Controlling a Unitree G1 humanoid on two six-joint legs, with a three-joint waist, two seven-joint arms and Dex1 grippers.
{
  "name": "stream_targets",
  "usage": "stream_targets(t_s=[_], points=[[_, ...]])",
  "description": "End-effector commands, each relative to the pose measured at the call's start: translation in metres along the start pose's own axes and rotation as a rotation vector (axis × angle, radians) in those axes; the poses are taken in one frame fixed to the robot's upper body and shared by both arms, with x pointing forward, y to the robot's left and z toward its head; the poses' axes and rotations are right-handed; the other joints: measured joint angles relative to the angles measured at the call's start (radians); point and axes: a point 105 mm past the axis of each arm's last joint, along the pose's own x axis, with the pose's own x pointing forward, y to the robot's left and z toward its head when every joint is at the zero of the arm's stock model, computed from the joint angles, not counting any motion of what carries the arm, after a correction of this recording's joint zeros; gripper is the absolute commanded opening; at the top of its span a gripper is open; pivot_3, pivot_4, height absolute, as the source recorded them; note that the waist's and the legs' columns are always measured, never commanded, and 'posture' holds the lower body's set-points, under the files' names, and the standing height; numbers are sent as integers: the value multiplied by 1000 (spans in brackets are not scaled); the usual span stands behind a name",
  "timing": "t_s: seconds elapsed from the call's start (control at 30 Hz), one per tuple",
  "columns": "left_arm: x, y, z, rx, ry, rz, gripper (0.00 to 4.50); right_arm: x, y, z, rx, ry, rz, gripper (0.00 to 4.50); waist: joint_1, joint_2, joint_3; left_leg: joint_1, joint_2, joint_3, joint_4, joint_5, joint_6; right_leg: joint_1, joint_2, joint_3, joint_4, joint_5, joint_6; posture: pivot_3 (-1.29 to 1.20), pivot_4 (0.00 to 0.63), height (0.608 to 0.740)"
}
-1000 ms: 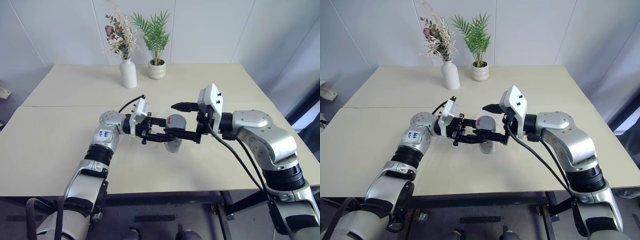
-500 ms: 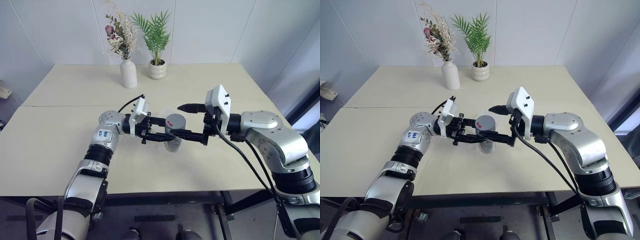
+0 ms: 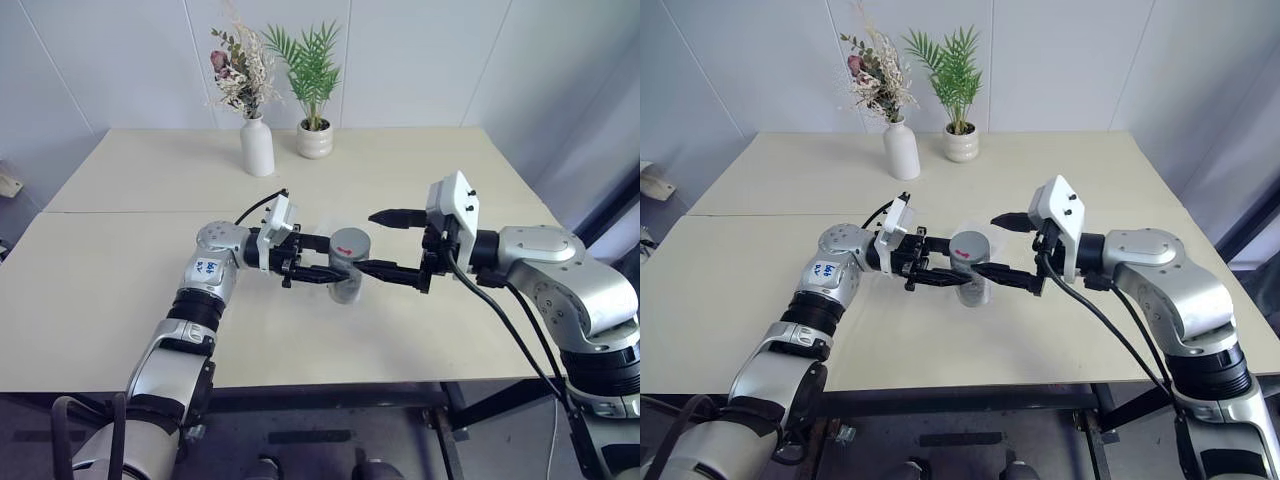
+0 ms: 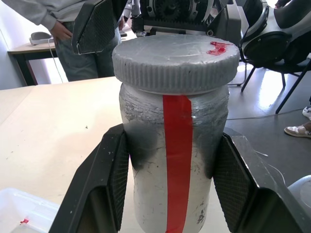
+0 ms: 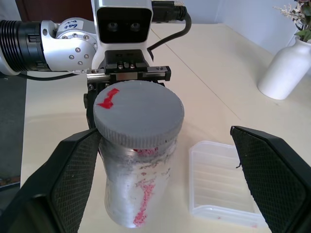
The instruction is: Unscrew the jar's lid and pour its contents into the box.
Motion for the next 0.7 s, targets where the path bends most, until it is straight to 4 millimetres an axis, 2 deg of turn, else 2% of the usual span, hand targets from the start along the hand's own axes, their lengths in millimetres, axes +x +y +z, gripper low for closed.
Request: stream_targets(t_s=[0.03, 0.4, 0.7], points=[[1, 0, 13, 56, -6, -25, 2106, -11, 0, 11, -31, -17, -31, 4466, 1, 0, 0, 0, 0, 0, 0, 0, 0, 0, 0, 0, 0, 0, 0, 0, 150, 740], [1, 2, 13, 57, -3, -26, 2106, -5, 18, 20, -7, -57, 25, 4466, 0, 0, 0, 0, 0, 0, 0, 0, 0, 0, 0, 0, 0, 0, 0, 0, 150, 740], [5, 2, 13, 61, -6, -36, 2106, 10, 10, 25, 2, -100, 16, 4466, 1, 0, 0, 0, 0, 0, 0, 0, 0, 0, 0, 0, 0, 0, 0, 0, 150, 740]])
